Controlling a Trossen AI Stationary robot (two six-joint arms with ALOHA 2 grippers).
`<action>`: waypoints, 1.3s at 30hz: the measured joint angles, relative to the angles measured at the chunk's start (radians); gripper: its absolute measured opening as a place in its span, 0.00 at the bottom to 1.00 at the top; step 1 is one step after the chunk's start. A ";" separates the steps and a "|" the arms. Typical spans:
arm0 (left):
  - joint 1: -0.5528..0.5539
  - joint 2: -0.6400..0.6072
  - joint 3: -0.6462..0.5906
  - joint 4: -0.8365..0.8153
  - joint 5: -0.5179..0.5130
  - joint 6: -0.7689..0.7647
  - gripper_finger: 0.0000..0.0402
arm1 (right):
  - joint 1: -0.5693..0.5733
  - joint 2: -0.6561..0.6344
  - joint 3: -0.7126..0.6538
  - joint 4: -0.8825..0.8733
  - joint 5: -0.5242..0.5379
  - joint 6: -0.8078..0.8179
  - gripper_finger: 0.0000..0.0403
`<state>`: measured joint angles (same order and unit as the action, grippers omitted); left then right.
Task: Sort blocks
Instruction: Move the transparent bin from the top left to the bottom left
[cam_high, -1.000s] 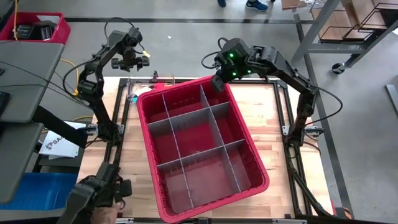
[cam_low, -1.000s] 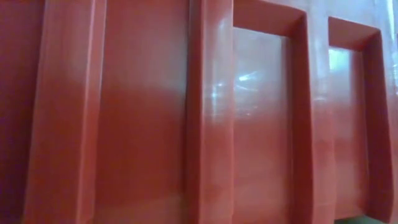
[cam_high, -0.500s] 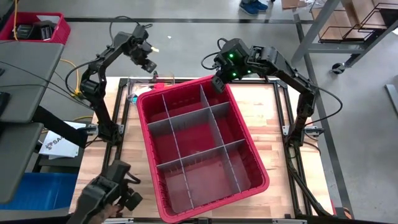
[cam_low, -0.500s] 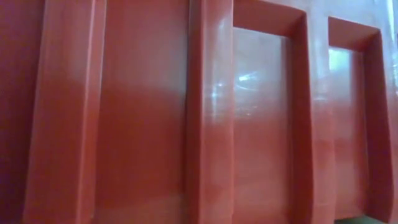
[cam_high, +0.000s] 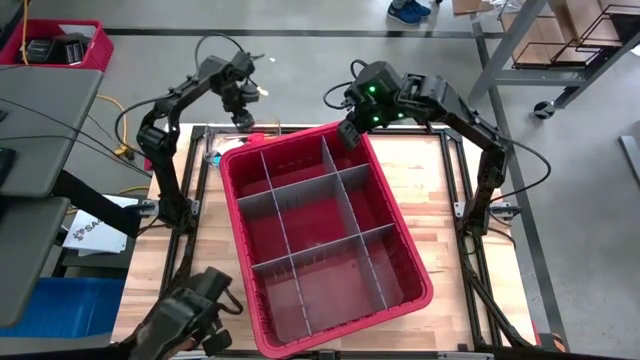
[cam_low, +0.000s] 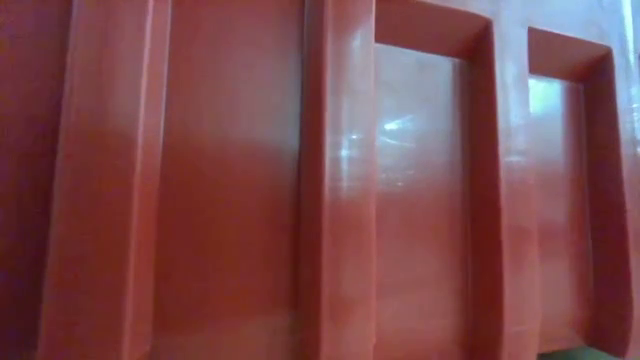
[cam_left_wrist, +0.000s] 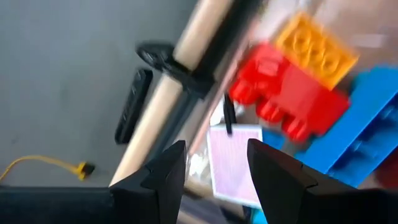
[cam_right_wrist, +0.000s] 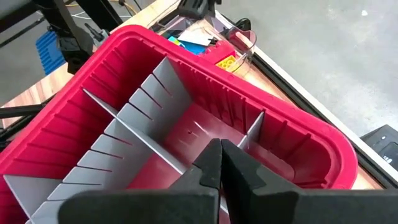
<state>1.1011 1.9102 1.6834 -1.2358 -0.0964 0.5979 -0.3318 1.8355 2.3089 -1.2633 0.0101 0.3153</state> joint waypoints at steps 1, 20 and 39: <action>-0.009 0.015 0.000 -0.017 -0.020 0.014 0.41 | 0.004 0.000 0.000 0.000 0.000 0.001 0.00; -0.035 0.127 -0.001 -0.045 -0.124 0.061 0.41 | 0.012 0.000 0.000 -0.011 -0.007 0.070 0.00; -0.029 0.108 0.063 -0.074 -0.055 -0.011 0.01 | 0.012 0.000 0.000 -0.012 -0.007 0.041 0.00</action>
<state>1.0725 2.0180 1.7461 -1.3101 -0.1512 0.5871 -0.3199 1.8355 2.3089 -1.2751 0.0029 0.3562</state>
